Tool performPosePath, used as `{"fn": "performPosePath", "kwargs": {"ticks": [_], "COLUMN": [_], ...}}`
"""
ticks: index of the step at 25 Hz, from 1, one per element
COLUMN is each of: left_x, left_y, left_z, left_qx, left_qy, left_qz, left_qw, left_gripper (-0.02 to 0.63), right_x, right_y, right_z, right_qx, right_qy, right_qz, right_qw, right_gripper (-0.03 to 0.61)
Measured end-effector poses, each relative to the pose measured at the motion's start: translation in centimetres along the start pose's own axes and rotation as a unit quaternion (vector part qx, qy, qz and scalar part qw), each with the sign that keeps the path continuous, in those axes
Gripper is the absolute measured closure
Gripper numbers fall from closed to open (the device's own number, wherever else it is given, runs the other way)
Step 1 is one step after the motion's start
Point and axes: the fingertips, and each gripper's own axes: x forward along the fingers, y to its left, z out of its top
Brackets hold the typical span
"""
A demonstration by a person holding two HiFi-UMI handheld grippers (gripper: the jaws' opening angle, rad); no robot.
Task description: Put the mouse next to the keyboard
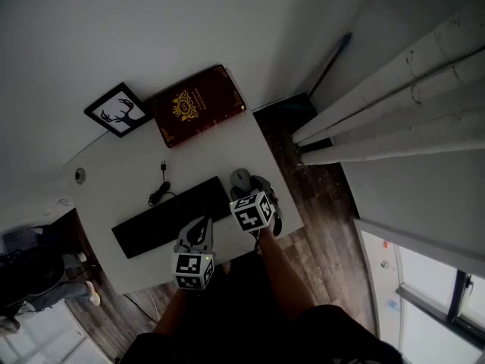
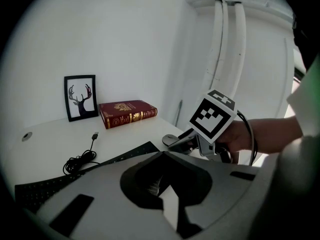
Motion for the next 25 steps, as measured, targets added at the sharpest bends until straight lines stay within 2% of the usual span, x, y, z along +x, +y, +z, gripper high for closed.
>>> {"fn": "performPosePath", "kwargs": {"ticks": [12, 25], "left_x": [0.10, 0.23], "left_y": [-0.34, -0.72], "left_z": [-0.36, -0.42], "left_qx": [0.000, 0.002], "left_qy": [0.002, 0.006], "left_qz": [0.003, 0.004], "left_qw": [1.0000, 1.0000], "left_gripper": [0.614, 0.614], "right_x": [0.39, 0.69], "right_y": [-0.34, -0.19], "right_z": [-0.46, -0.73], "right_qx": [0.016, 0.011], "right_qy": [-0.001, -0.007], "right_qz": [0.003, 0.006], "right_qw": [1.000, 1.000], "right_gripper": [0.279, 0.278]}}
